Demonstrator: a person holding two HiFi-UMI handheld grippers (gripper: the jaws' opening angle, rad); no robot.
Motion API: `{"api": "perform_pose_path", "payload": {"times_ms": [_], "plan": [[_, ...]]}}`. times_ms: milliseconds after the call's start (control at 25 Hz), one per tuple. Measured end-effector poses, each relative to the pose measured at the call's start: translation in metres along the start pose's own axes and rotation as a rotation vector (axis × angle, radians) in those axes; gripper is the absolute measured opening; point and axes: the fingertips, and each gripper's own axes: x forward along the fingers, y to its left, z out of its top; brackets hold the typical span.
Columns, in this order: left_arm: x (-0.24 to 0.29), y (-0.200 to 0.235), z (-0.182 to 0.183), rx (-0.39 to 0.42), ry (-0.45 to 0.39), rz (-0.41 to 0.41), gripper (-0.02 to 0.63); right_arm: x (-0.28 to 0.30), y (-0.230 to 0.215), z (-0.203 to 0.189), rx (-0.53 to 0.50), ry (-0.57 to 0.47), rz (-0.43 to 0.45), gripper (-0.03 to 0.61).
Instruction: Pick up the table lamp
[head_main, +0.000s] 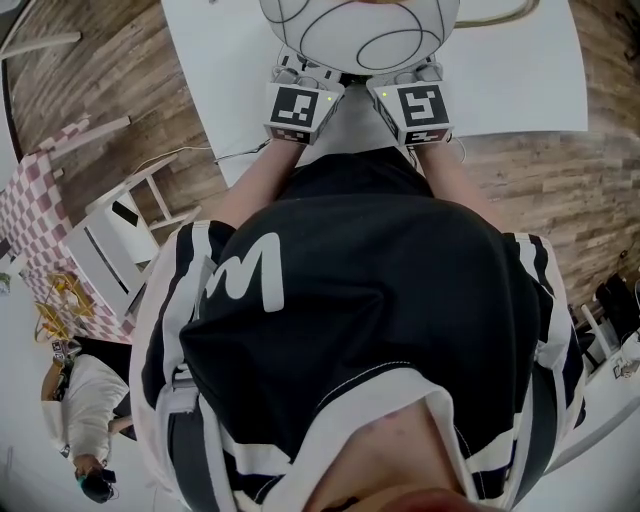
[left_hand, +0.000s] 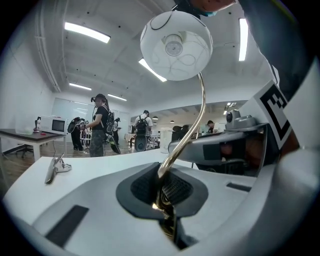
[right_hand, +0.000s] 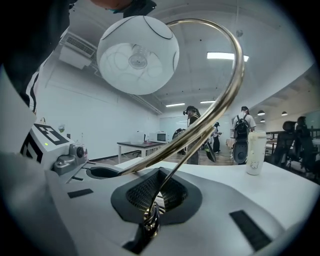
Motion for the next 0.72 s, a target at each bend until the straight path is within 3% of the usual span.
{"api": "perform_pose_path", "payload": {"times_ms": [240,360,520,720], "plan": [[0.008,0.005,0.025,-0.012,-0.037,0.015,0.002,0.005,-0.01,0.02,0.0,-0.046,-0.02,0.015],[0.012,0.013,0.039,0.027,-0.05,0.055,0.002,0.009,-0.017,0.033,0.0,-0.067,-0.027,0.015],[0.012,0.012,0.067,0.025,-0.112,0.041,0.002,0.014,-0.023,0.058,-0.02,0.005,-0.036,0.015],[0.007,0.009,0.109,-0.005,-0.14,0.034,0.002,0.01,-0.025,0.104,-0.057,-0.009,-0.029,0.015]]}}
